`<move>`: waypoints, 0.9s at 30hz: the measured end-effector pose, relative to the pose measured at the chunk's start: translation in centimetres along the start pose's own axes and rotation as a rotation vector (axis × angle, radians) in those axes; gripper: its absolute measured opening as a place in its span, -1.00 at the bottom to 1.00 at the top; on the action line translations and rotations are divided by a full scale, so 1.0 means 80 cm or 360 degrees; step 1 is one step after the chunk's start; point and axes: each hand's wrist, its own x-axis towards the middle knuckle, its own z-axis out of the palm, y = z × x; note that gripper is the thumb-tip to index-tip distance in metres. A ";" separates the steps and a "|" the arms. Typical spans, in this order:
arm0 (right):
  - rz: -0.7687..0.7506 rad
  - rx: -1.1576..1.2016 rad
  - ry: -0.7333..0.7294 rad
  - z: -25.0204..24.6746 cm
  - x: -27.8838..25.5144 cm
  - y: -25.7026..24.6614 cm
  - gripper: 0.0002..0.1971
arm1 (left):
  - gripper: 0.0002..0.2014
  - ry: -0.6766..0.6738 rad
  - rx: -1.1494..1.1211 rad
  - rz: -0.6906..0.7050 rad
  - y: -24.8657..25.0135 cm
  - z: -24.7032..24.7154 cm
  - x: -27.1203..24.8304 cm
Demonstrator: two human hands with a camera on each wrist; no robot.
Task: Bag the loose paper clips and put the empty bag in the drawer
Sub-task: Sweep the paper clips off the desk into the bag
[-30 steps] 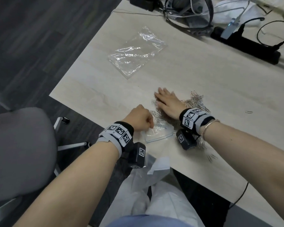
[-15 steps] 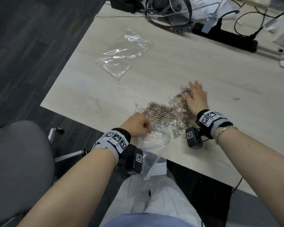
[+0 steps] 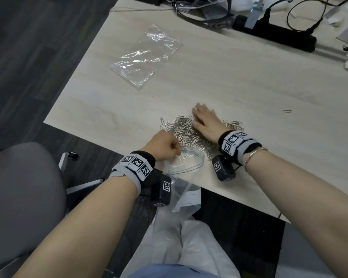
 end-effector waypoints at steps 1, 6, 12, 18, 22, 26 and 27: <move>-0.0034 0.0002 -0.0022 0.001 -0.005 -0.003 -0.42 | -0.79 0.0017 0.0009 -0.0002 0.001 0.001 0.000; 0.0087 0.0088 0.0357 -0.019 -0.033 0.027 -0.42 | -0.80 0.0066 0.0047 -0.0050 0.007 0.005 -0.002; 0.0781 0.0070 0.0591 -0.059 -0.066 0.143 -0.37 | -0.83 0.0073 0.0106 -0.0095 0.015 0.006 0.001; 0.1133 0.0124 0.0659 -0.065 -0.080 0.200 -0.35 | -0.84 0.0114 0.0201 -0.0065 0.014 0.009 0.004; 0.1029 0.0152 0.0543 -0.056 -0.071 0.175 -0.35 | -0.83 0.0135 0.0256 -0.0121 0.010 0.018 0.002; 0.0795 0.0134 0.0461 -0.023 -0.064 0.123 -0.36 | -0.80 0.0176 0.0239 -0.0080 0.010 0.019 -0.005; 0.0728 0.0160 0.0445 -0.013 -0.064 0.109 -0.37 | -0.79 0.0181 0.0239 -0.0068 0.010 0.019 -0.006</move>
